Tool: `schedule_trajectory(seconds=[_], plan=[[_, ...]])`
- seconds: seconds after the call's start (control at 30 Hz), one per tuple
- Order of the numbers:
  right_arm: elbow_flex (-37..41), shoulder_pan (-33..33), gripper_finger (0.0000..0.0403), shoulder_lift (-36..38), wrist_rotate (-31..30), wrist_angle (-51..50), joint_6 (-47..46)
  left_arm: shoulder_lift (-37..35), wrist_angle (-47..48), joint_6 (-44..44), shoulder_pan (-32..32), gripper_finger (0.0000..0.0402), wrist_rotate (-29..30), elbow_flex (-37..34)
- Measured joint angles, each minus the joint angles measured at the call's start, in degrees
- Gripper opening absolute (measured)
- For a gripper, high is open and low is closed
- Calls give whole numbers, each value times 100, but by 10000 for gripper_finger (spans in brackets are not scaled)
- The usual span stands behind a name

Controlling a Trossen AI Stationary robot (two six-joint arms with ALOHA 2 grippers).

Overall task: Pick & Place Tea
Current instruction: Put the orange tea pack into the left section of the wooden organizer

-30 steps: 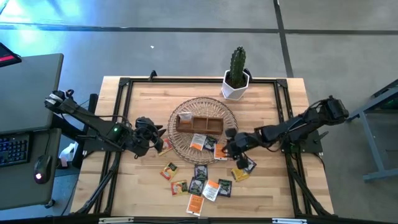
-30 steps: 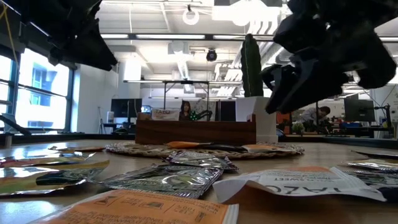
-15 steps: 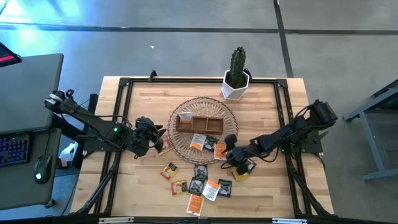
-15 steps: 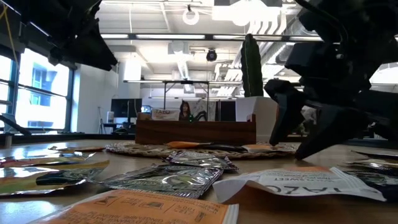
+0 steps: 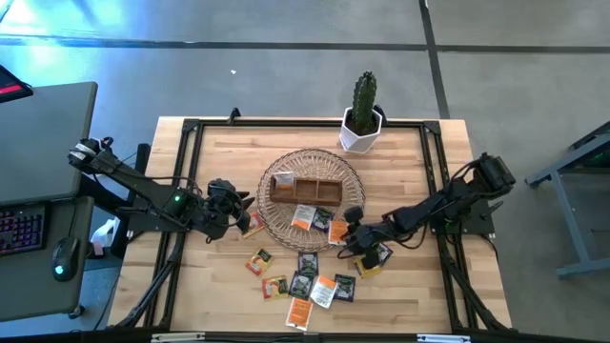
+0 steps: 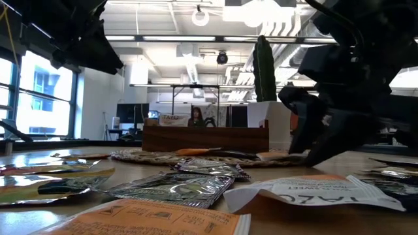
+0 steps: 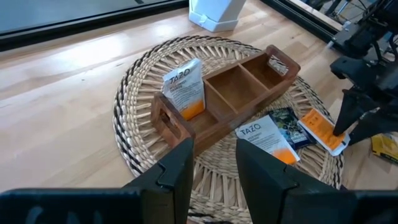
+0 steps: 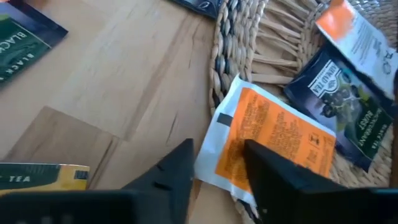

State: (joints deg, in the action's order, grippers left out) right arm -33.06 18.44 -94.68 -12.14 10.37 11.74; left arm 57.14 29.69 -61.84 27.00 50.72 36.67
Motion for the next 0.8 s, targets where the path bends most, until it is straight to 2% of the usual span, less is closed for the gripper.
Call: schedule_trajectory(seconds=[0.17,0.23,0.4,0.5,0.63,0.8], plan=[[11,-6,30,102,-31,-20,36,0,0,0,0,120,22,0],[24,-5,8,256,2,-115,36,0,0,0,0,120,26,0],[33,-12,20,840,-9,-30,34,0,-7,0,0,120,57,0],[26,-87,12,1171,-193,237,69,0,-6,0,0,120,83,0],[24,-434,5,1331,-415,1405,73,-2,-8,0,0,120,94,0],[22,-1205,3,1318,125,2911,-100,-2,-7,0,0,120,107,0]])
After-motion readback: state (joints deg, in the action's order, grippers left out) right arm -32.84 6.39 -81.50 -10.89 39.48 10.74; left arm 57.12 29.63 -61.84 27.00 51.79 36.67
